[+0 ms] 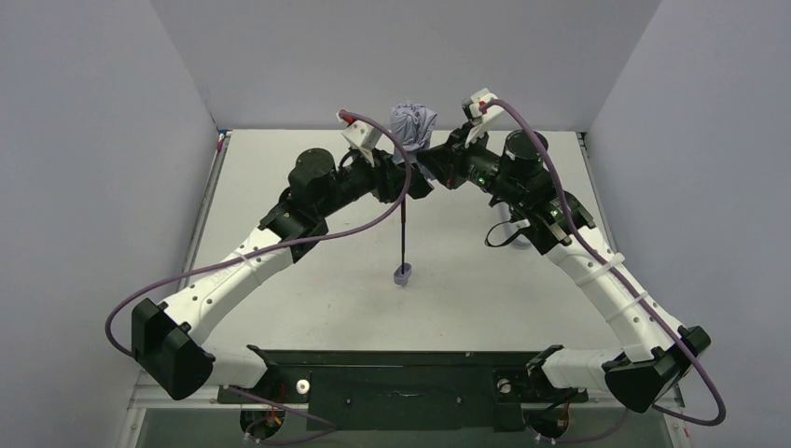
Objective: Open the umbrella
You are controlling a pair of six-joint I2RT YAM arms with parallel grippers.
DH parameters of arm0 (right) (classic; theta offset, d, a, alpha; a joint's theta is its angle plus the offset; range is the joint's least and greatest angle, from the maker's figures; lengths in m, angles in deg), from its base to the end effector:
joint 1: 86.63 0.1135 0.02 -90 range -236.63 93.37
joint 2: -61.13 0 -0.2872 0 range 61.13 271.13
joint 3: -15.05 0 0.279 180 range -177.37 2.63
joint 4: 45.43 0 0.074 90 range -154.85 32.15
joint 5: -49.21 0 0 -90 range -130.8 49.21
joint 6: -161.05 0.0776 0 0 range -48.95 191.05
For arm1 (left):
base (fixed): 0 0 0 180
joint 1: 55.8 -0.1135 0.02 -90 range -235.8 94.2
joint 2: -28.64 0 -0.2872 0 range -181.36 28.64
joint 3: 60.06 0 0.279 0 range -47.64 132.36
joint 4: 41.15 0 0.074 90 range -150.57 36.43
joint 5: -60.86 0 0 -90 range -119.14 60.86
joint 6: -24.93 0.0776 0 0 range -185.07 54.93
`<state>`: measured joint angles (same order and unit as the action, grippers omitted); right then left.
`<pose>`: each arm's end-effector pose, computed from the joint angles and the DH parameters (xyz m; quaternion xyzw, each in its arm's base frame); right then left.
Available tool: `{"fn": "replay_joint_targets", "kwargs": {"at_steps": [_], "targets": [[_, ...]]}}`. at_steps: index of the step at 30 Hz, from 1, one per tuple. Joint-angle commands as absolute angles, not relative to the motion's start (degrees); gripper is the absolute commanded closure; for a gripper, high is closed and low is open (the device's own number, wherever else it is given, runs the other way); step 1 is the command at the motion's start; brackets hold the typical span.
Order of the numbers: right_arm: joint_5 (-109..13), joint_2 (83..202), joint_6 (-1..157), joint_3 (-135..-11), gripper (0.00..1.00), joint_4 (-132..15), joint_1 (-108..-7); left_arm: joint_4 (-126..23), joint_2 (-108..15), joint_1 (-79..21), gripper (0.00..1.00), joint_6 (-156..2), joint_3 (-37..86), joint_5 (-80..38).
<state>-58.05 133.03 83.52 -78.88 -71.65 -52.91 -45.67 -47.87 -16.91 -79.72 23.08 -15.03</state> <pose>0.2676 0.2063 0.4803 -0.2339 0.6929 0.3651 0.5760 0.2833 -0.2529 0.4305 0.2311 0.6548 -0.3979 0.5996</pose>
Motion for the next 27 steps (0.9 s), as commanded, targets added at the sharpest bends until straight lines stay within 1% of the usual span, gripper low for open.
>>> {"fn": "replay_joint_targets", "kwargs": {"at_steps": [1,7,18,23,24,25,26,27], "targets": [[-58.1,133.5,78.3,-77.8,1.00,-70.9,-58.4,-34.3,-44.1,-18.6,1.00,-85.9,23.0,-5.8],[-60.0,132.7,73.3,-75.8,1.00,-72.6,-62.9,-31.6,-44.0,-20.8,1.00,-89.9,22.2,-1.4],[-67.4,130.7,69.7,-73.2,1.00,-73.9,-69.6,-29.0,-44.8,-23.4,1.00,-94.4,21.1,1.4],[-70.3,130.7,69.6,-73.7,1.00,-75.5,-69.8,-29.3,-45.2,-23.6,1.00,-94.2,21.1,1.4],[-71.4,131.0,70.6,-74.1,0.90,-75.7,-69.7,-29.3,-45.3,-23.6,1.00,-94.0,21.2,1.5],[-71.8,131.1,71.7,-74.6,0.82,-75.9,-69.7,-29.1,-45.4,-23.6,1.00,-94.1,21.2,1.6],[-72.4,131.1,73.0,-74.7,0.68,-75.9,-69.7,-29.1,-45.4,-23.6,1.00,-94.0,21.2,1.8],[-72.6,130.9,73.4,-74.9,0.62,-75.9,-69.8,-29.0,-45.6,-23.7,1.00,-93.9,21.2,2.0]]}}
